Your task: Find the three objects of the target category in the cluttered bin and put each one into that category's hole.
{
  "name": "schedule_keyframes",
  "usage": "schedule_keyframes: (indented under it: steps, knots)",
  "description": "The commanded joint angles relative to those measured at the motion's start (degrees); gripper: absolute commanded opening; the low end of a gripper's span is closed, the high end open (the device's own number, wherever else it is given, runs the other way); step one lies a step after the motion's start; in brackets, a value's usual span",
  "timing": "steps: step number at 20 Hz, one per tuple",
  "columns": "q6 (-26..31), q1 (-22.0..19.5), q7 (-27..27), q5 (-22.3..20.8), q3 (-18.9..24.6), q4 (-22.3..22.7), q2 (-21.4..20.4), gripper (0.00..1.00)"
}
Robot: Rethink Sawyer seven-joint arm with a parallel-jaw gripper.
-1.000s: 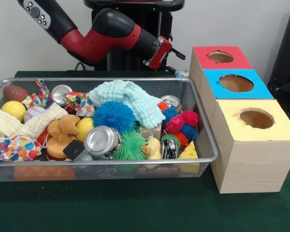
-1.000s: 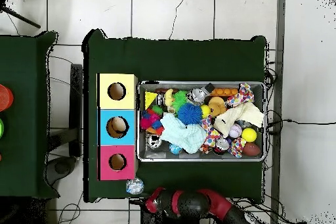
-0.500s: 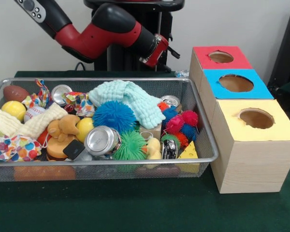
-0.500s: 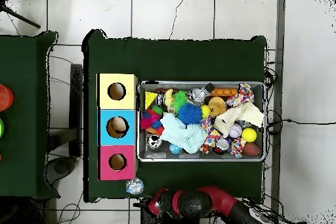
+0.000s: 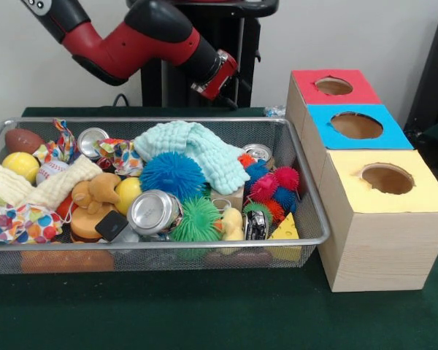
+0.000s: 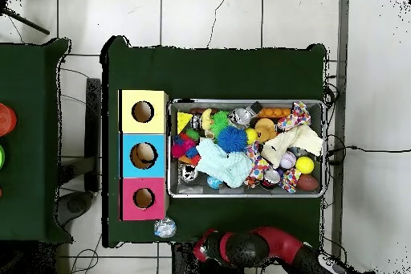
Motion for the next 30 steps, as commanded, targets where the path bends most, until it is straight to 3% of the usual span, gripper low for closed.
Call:
schedule_keyframes:
  steps: [1,9,17,30]
  knots:
    - [1.82,-0.91,-6.10,1.27,-1.87,-14.07,2.15,1.00]
    - [2.08,-5.15,-8.99,4.46,-3.32,-18.13,10.84,1.00]
    - [0.65,-7.79,-8.72,5.63,-4.84,-19.36,15.45,1.00]
    - [-8.65,-15.26,0.11,5.72,-7.18,-18.00,20.70,1.00]
